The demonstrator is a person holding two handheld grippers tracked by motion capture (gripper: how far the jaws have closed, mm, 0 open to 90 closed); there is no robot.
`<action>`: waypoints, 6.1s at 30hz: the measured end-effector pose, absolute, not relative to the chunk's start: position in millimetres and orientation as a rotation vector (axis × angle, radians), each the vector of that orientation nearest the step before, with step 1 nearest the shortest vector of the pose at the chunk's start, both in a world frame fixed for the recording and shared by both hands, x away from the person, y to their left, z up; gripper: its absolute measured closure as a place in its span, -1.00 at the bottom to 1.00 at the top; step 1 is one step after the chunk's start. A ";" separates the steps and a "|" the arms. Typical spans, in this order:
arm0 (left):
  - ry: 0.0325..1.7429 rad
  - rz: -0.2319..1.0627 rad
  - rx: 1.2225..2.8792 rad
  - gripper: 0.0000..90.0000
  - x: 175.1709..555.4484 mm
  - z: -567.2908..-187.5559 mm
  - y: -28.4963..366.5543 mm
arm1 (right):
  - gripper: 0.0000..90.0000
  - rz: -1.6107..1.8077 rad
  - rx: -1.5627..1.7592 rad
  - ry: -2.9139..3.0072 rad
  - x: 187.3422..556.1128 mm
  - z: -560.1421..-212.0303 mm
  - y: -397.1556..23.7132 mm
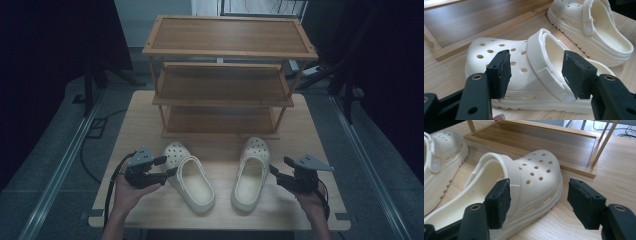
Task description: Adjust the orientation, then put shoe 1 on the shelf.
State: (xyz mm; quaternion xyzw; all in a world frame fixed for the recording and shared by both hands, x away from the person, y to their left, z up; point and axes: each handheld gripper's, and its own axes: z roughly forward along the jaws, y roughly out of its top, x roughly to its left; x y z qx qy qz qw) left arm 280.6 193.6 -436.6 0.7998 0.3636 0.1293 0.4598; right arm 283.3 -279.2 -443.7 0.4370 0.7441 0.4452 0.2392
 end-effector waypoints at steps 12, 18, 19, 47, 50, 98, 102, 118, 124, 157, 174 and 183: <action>0.897 0.318 1.966 -0.10 279.1 -435.8 197.9 | 0.13 1.257 1.098 2.088 268.3 -428.6 -262.9; 0.897 0.313 1.973 -0.10 279.2 -437.4 196.2 | 0.65 1.280 1.069 2.101 257.6 -417.0 -247.5; 0.897 0.313 1.973 -0.10 279.2 -437.4 196.2 | 0.69 1.284 1.060 2.108 256.7 -416.6 -245.3; 0.891 0.307 1.951 -0.10 278.0 -435.4 200.1 | 0.99 1.122 0.806 2.514 245.7 -476.4 -119.6; 0.890 0.308 1.948 -0.10 277.6 -434.9 201.1 | 1.00 1.108 0.797 2.514 243.3 -477.4 -116.1; 0.803 0.310 2.030 -0.11 292.8 -419.6 198.0 | 0.28 1.390 0.788 2.416 237.8 -465.3 -155.3; 0.752 0.313 2.083 -0.12 297.9 -411.8 197.2 | 0.18 1.392 0.834 2.380 245.4 -460.3 -171.7; 0.593 0.258 2.263 -0.10 323.2 -404.2 199.2 | 0.08 1.353 0.929 2.339 254.4 -460.3 -197.0; 0.471 0.204 2.391 -0.07 335.9 -407.7 187.1 | 0.08 1.339 0.938 2.354 256.0 -463.6 -196.9; 0.240 0.318 2.600 0.71 363.9 -411.7 163.0 | 0.09 1.317 0.941 2.379 256.7 -468.7 -193.0; 0.220 0.381 2.558 0.73 377.5 -383.1 144.3 | 0.09 1.328 0.956 2.357 256.9 -466.7 -196.4; 0.195 0.393 2.557 0.73 389.7 -375.5 123.5 | 0.09 1.331 0.958 2.355 257.0 -466.4 -197.5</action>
